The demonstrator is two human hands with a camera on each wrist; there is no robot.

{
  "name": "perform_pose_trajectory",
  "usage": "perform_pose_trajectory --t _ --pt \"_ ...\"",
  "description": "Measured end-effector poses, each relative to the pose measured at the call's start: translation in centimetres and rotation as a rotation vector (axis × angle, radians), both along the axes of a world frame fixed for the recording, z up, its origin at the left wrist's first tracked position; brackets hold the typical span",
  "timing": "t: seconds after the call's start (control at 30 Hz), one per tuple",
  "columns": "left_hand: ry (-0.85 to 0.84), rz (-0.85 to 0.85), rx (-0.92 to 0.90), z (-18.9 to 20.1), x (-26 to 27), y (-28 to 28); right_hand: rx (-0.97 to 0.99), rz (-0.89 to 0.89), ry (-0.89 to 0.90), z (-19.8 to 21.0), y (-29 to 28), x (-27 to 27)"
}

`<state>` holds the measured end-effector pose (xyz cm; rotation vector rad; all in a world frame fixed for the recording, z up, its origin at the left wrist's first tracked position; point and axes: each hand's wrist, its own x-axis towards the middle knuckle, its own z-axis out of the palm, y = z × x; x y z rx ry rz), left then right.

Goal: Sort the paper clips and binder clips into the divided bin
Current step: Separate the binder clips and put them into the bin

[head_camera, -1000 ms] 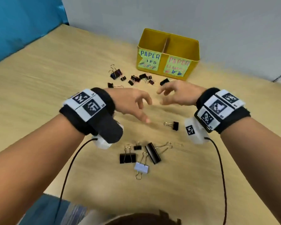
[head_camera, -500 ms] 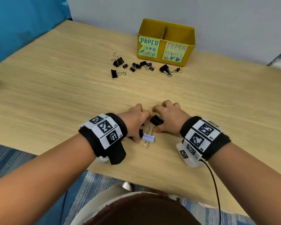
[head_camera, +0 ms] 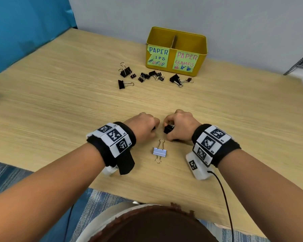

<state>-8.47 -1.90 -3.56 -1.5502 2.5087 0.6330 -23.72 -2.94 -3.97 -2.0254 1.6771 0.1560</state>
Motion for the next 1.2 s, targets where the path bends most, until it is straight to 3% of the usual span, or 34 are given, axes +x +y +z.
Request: perform_pose_trajectory --t 0.17,0.37,0.47,0.6,0.7,0.77,0.9,1.03,1.2 --pt "0.043 0.04 0.098 -0.1 0.4 -0.9 0.014 -0.051 -0.014 -0.1 -1.1 -0.5" --pt "0.218 0.14 0.098 1.7 0.3 -3.8 0.003 -0.201 -0.174 1.6 -4.0 -2.5" --pt "0.449 0.273 0.136 4.0 -0.7 -7.2 -0.015 -0.346 -0.383 4.7 -7.8 -3.3" --pt "0.818 0.422 0.065 8.1 -3.7 -13.4 -0.208 -0.522 -0.743 9.5 -14.2 -4.0" --pt "0.918 0.439 0.062 10.3 -6.6 -17.9 -0.324 -0.674 -1.007 11.1 -18.2 -4.2" --pt "0.922 0.456 0.094 10.9 -8.2 -20.8 -0.375 -0.764 -1.061 10.8 -20.9 -4.5" --pt "0.829 0.455 0.134 10.4 -9.9 -24.2 -0.387 -0.795 -0.899 9.1 -24.8 -4.9" --pt "0.586 0.335 0.086 9.0 -10.1 -25.8 -0.319 -0.615 -0.676 7.2 -26.0 -5.5" --pt "0.464 0.298 -0.063 8.1 -9.2 -25.3 -0.249 -0.351 -0.436 7.0 -24.7 -5.1"
